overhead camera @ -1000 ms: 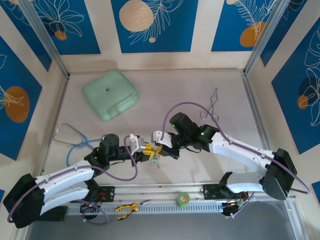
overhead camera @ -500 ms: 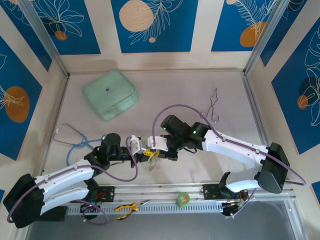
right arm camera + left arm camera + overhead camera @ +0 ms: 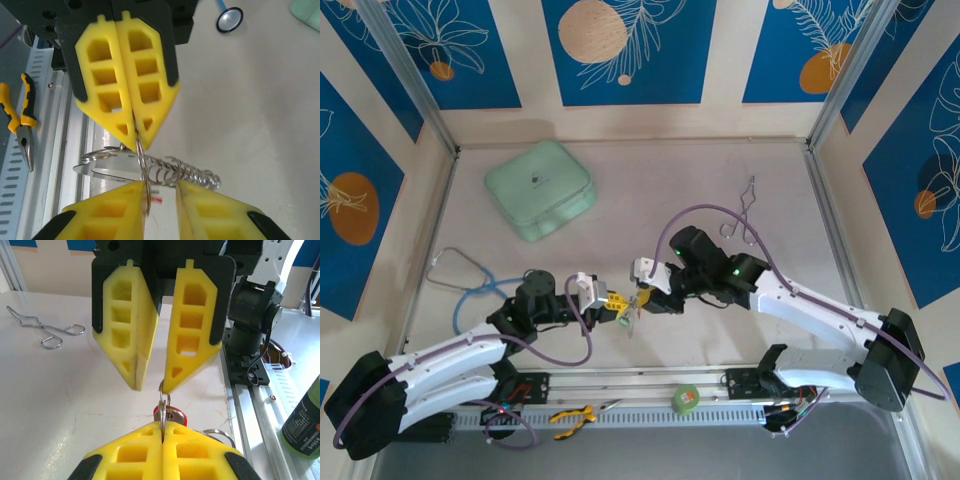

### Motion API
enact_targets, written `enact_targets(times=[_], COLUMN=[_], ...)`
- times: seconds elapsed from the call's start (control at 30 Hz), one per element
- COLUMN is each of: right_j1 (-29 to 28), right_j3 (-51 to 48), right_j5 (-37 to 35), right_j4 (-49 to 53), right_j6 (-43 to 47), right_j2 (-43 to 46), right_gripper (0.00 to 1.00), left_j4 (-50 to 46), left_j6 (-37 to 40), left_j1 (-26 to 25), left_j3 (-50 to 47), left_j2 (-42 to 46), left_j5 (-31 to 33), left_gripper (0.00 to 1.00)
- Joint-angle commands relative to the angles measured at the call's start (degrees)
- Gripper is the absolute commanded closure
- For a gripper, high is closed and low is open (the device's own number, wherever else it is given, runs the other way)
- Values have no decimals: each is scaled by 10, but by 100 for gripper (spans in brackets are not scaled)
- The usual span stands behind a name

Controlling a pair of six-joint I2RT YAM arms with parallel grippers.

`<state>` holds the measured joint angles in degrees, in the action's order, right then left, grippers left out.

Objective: Put the keys on the keyring

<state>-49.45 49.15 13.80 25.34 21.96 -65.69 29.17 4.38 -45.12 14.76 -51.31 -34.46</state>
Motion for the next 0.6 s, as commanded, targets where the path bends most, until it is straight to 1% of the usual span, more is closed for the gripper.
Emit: enact_targets(times=[0.0,0.23,0.33,0.43,0.5,0.57], right_j1=[9,10,10,14,19,23], right_j3=[-25,-33,-30,-31,-34,-36], right_j5=[50,52,56,62,64,69], right_j4=[-44,-53,-52,-51,-50,-49], right_j6=[-39,-43,-41,-44,-50,-62], right_j2=[12,9,6,8,5,-3], right_gripper=[80,79,86,95,99,100], left_j4=[56,57,56,53,55,74], left_j6=[-12,-12,-14,-12,-10,-12], left_j1=[-1,-1,-1,-1,-1,-1], left_j3=[-10,-8,-8,-8,-9,-11], left_j2=[10,5,7,10,11,11], left_j5=[-2,-6,-5,-5,-3,-1], left_gripper=[100,100,100,100,100,100])
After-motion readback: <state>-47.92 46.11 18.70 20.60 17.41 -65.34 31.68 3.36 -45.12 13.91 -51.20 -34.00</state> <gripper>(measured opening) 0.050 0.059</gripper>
